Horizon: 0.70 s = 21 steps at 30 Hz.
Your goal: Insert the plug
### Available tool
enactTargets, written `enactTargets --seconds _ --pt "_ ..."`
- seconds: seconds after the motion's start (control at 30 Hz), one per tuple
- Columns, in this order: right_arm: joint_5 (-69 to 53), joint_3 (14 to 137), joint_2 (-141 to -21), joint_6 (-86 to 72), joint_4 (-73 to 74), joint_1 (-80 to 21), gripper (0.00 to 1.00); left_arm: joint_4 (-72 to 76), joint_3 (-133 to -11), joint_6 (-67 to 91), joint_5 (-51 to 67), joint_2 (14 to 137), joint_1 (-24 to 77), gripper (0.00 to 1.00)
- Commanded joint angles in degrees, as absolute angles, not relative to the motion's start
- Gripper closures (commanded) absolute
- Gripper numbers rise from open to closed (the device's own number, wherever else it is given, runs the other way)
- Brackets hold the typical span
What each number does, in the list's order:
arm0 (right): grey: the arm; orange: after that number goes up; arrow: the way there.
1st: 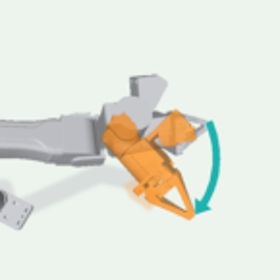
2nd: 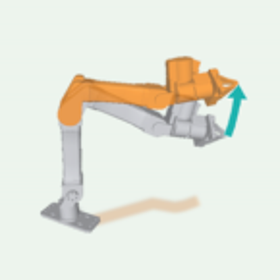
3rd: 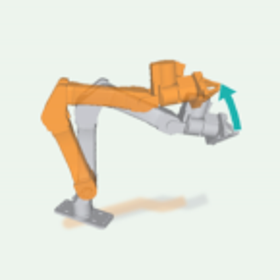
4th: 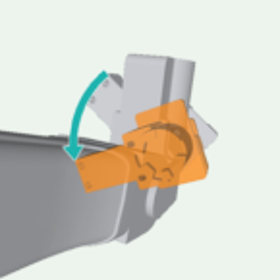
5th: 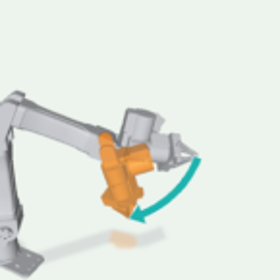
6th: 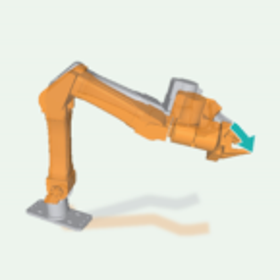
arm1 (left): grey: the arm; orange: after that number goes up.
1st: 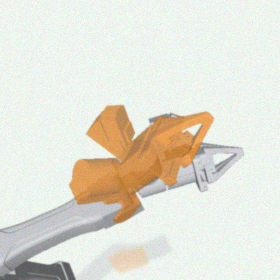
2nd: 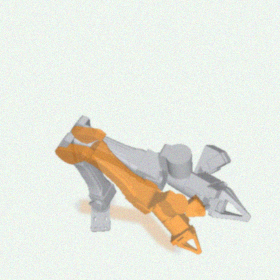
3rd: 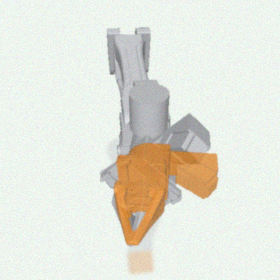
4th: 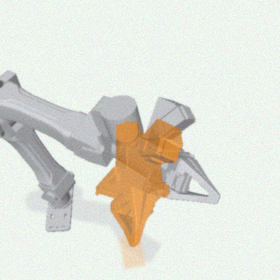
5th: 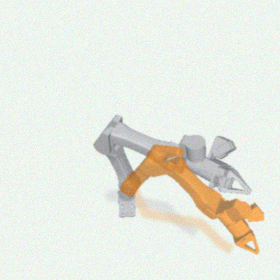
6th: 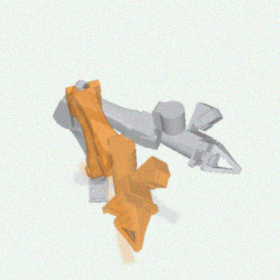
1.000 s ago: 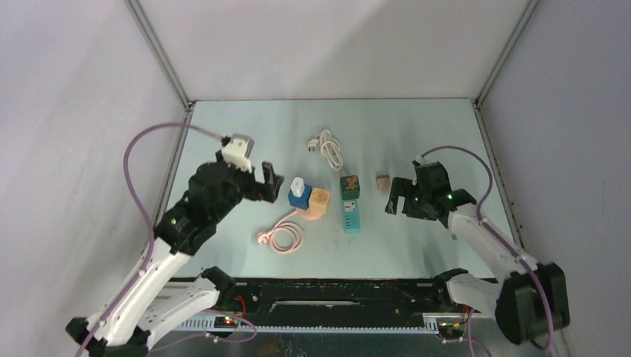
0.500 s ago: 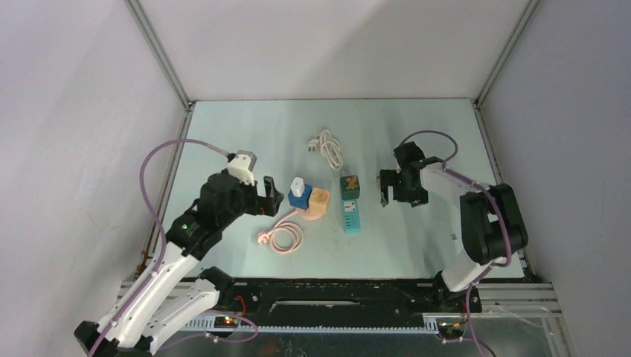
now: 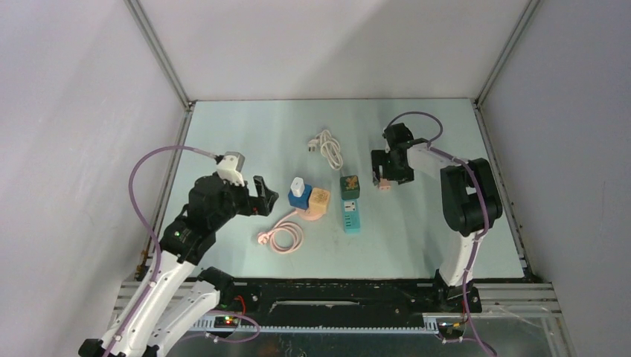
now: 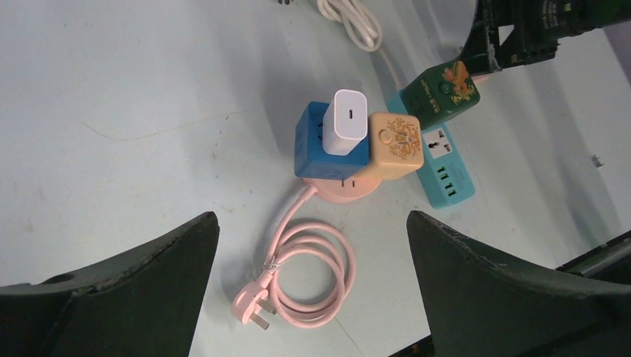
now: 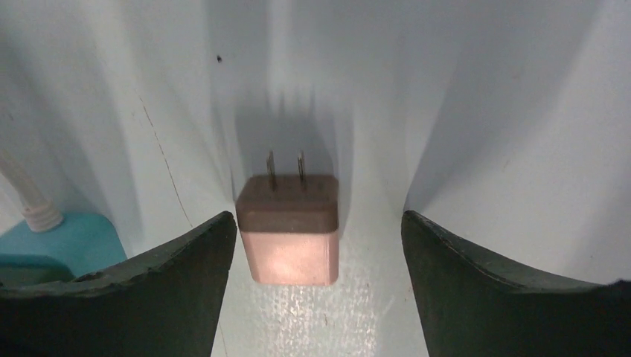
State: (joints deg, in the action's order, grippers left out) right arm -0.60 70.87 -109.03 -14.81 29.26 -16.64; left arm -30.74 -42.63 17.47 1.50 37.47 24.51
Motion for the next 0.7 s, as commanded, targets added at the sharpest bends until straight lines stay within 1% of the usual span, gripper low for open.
enactTargets --seconds 0.0,0.03,0.1,0.2,0.33,0.43,0.53,0.67 --pt "-1.09 73.62 -111.74 -14.13 28.27 -16.55 0.18 -26.67 -41.29 18.72 7.14 36.71 22.00 0.00" --pt "-0.75 73.67 -111.65 -14.21 28.30 -16.56 0.21 -26.55 -41.16 18.72 7.44 36.59 21.54 0.00" --pt "-0.03 73.62 -111.41 -14.55 28.54 -16.62 0.30 -26.54 -41.12 18.64 7.63 36.56 21.14 0.00" --pt "-0.07 73.59 -111.25 -14.74 29.14 -16.71 0.51 -26.55 -41.09 18.55 7.94 36.56 20.72 0.00" --pt "0.00 73.59 -110.51 -14.74 30.65 -17.40 0.73 -26.29 -41.00 18.77 8.93 36.43 20.03 0.00" --pt "1.51 73.15 -108.71 -14.68 31.61 -17.86 0.82 -26.27 -40.88 18.81 8.81 36.22 19.62 0.00" --pt "0.93 71.68 -105.16 -14.57 31.87 -18.19 0.84 -26.15 -40.70 18.87 8.77 36.28 19.36 0.00" --pt "0.96 68.60 -97.41 -14.31 32.10 -18.12 0.86 -26.65 -40.91 19.07 8.68 37.67 18.93 0.00"
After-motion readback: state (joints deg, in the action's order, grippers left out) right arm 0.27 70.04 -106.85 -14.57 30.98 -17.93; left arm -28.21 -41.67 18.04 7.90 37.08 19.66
